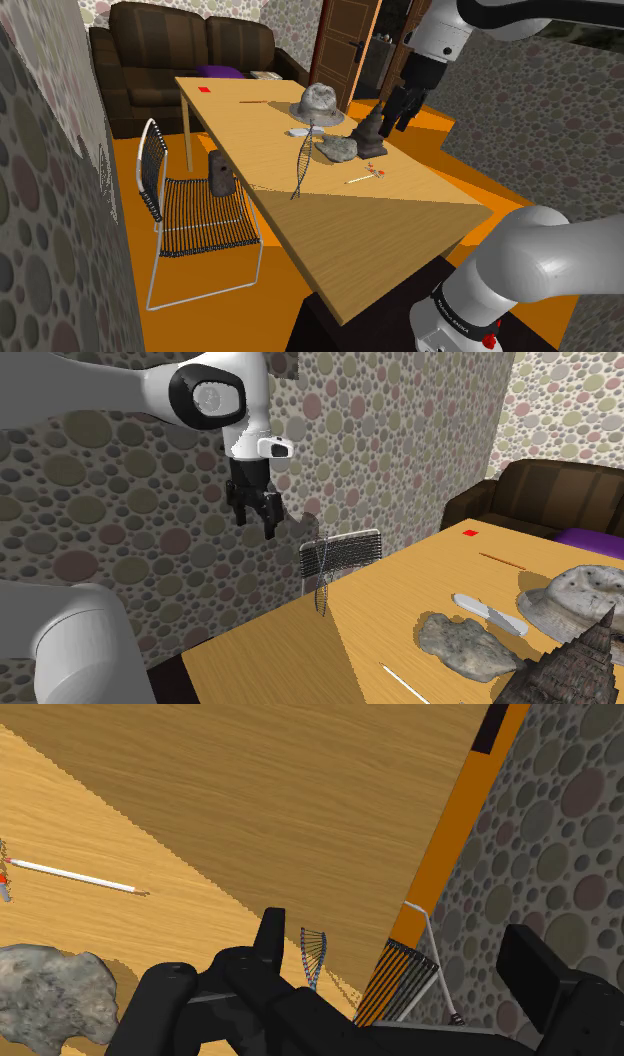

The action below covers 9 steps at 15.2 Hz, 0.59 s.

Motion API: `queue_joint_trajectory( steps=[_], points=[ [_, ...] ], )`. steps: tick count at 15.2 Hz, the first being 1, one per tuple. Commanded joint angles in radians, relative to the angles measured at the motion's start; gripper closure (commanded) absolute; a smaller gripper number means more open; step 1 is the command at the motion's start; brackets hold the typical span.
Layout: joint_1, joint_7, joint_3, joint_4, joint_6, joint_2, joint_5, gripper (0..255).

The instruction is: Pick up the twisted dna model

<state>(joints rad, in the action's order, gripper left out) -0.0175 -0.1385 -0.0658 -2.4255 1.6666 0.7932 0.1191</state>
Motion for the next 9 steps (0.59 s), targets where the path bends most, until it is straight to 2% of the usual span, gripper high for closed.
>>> queue_joint_trajectory(
  steps=[1,9],
  points=[
    [0.000,0.000,0.000,0.000,0.000,0.000,0.000,0],
    [0.046,-0.203,0.079,-0.202,0.457,-0.095,0.062,0]
  ],
)
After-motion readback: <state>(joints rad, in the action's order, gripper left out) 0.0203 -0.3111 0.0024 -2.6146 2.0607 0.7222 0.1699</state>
